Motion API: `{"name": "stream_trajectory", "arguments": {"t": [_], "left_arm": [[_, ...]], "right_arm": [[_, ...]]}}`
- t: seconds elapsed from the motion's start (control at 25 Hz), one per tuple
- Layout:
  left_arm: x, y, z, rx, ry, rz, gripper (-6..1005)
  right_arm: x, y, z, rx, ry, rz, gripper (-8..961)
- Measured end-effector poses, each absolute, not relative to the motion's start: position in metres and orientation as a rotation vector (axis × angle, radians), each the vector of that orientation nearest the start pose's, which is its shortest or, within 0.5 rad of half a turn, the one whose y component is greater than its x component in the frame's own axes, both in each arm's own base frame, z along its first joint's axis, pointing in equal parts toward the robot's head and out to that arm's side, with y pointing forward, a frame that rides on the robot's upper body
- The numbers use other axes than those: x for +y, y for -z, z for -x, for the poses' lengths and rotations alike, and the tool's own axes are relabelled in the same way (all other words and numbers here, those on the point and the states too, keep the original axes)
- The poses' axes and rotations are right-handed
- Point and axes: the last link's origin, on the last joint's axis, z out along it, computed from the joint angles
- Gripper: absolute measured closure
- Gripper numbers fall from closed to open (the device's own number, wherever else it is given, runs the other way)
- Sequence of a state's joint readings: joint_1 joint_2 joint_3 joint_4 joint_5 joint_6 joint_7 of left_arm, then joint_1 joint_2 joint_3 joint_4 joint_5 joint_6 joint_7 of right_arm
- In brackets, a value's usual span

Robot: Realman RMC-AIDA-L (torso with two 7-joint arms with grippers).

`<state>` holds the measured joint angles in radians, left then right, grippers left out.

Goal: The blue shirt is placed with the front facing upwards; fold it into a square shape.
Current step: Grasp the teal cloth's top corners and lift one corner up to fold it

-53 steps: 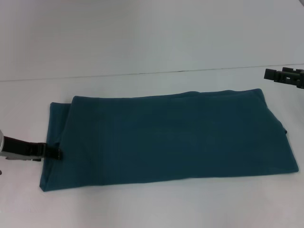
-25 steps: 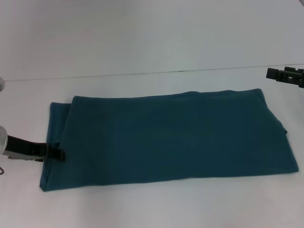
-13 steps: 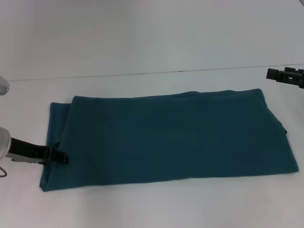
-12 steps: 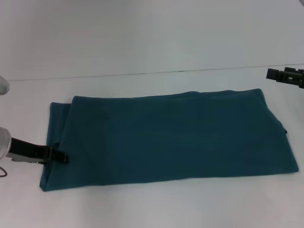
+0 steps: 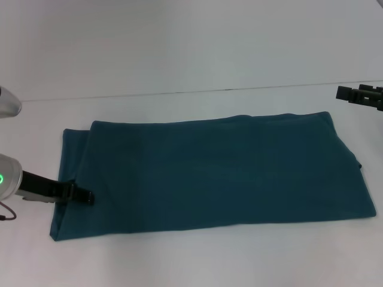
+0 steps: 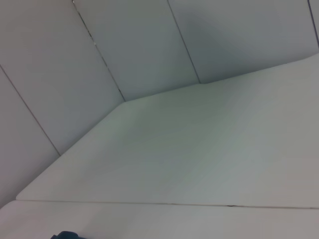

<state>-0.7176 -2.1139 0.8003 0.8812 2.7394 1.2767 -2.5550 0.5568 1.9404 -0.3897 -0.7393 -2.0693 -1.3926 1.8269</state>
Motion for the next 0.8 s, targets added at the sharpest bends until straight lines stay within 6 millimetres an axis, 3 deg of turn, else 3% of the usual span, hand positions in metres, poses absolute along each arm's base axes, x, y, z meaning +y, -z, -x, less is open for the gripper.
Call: {"name": "stream_trajectory", "arguments": {"t": [0.8], "left_arm": [[0.393, -0.023, 0.278, -1.505, -0.128, 2.106, 341]], "right_arm": [[0.377, -0.118, -0.311, 1.098, -0.718, 2.149, 38]]}}
